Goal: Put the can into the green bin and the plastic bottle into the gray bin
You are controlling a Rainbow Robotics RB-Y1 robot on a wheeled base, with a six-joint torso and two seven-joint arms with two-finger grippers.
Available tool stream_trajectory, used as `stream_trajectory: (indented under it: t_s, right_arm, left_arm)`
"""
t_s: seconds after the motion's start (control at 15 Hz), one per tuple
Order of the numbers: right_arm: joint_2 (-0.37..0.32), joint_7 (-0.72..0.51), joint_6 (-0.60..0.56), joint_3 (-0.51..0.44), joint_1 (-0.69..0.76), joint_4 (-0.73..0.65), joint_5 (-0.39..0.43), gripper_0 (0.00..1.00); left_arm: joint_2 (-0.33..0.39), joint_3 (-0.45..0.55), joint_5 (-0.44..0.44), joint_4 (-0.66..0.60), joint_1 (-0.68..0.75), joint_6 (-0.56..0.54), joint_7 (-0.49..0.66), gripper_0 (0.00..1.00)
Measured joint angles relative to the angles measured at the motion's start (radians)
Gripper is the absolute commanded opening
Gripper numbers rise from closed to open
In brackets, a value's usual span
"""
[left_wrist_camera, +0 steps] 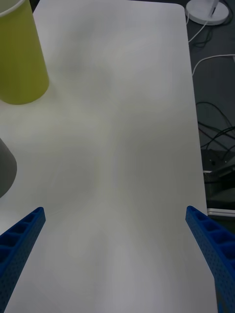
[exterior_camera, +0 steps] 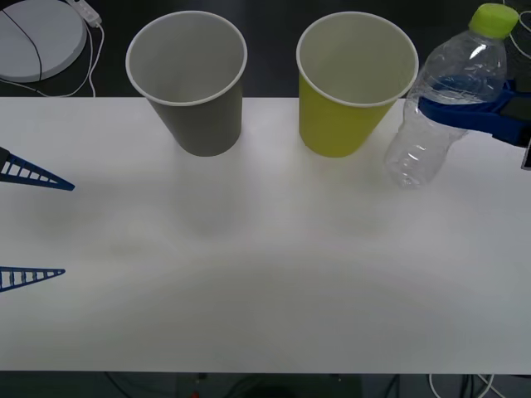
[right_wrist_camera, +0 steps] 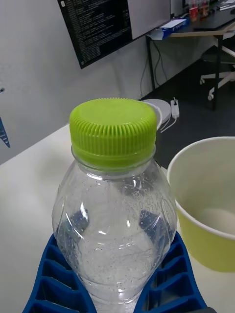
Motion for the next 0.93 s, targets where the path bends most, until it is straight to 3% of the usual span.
stream_trajectory:
  t_s: [0.4,0.6,0.93]
  right_arm:
    - [-0.006,-0.336,-0.160,0.061,-0.248,-0.012,0.187,0.00]
    - [-0.004,-0.437,-0.219,0.176,-0.424,0.025,0.274,0.00]
    - [0.000,-0.443,-0.249,0.450,-0.738,0.182,0.286,0.00]
  left_arm:
    - [0.000,0.000,0.000,0.000,0.000,0.000,0.000,1.00]
    - [0.000,0.000,0.000,0.000,0.000,0.000,0.000,1.00]
    - [0.000,0.000,0.000,0.000,0.000,0.000,0.000,1.00]
